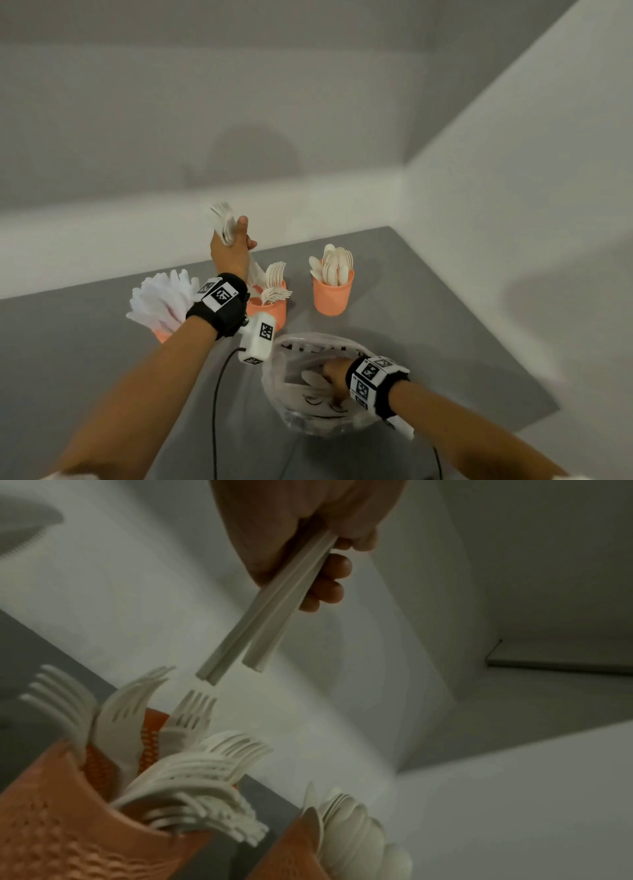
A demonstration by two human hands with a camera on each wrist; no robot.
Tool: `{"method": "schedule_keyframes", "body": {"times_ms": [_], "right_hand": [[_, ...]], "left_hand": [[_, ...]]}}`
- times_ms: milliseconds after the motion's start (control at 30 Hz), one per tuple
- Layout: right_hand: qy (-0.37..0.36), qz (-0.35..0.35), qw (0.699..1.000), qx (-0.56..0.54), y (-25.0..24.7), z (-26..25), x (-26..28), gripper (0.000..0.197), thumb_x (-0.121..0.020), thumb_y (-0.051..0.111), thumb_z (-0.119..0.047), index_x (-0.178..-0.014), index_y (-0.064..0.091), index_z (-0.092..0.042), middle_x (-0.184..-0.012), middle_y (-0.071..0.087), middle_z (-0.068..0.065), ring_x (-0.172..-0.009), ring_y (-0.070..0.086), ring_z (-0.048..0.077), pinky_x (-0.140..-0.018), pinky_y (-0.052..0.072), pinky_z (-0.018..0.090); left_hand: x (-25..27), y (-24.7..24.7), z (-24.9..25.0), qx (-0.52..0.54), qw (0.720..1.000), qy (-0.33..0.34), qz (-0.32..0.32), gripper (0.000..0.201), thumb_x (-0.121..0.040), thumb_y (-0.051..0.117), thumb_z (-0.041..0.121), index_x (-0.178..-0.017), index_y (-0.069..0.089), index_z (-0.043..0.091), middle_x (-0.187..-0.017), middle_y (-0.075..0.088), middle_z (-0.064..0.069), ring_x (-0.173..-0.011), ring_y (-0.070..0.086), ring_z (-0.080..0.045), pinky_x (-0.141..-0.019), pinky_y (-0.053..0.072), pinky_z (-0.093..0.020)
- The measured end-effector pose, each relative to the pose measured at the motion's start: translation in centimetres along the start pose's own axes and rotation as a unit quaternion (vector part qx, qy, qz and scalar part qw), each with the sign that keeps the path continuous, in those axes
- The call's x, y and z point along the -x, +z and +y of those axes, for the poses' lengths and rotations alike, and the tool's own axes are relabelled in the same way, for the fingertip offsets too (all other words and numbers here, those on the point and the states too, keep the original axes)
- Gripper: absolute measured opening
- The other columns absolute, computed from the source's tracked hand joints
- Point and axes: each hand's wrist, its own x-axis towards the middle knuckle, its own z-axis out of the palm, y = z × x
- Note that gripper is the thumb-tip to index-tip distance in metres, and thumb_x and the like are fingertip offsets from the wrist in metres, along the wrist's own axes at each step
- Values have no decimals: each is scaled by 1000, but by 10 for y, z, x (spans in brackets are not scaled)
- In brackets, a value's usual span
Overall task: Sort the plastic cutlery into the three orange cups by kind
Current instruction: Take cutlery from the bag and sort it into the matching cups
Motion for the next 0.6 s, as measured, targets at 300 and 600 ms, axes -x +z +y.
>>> {"method": "schedule_keyframes", "body": {"times_ms": [300, 600], "right_hand": [[9, -14, 999, -37, -100, -47, 129, 30, -86, 62, -27, -110, 56, -9, -120, 59, 15, -110, 55, 32, -96, 42, 42], [14, -1, 999, 38, -44, -2, 9, 36, -68, 67, -44, -100, 51, -38, -100, 63, -4, -90, 61, 28, -81, 52, 50]], "left_hand": [[1, 10, -51, -72, 996, -33, -46, 16, -84, 64, 14, -91, 59, 1, -71, 62, -8, -64, 60, -18, -64, 52, -24], [4, 3, -53, -174, 980, 54, -83, 59, -76, 62, -7, -127, 41, 14, -106, 58, -6, -90, 57, -20, -80, 44, -23]]}}
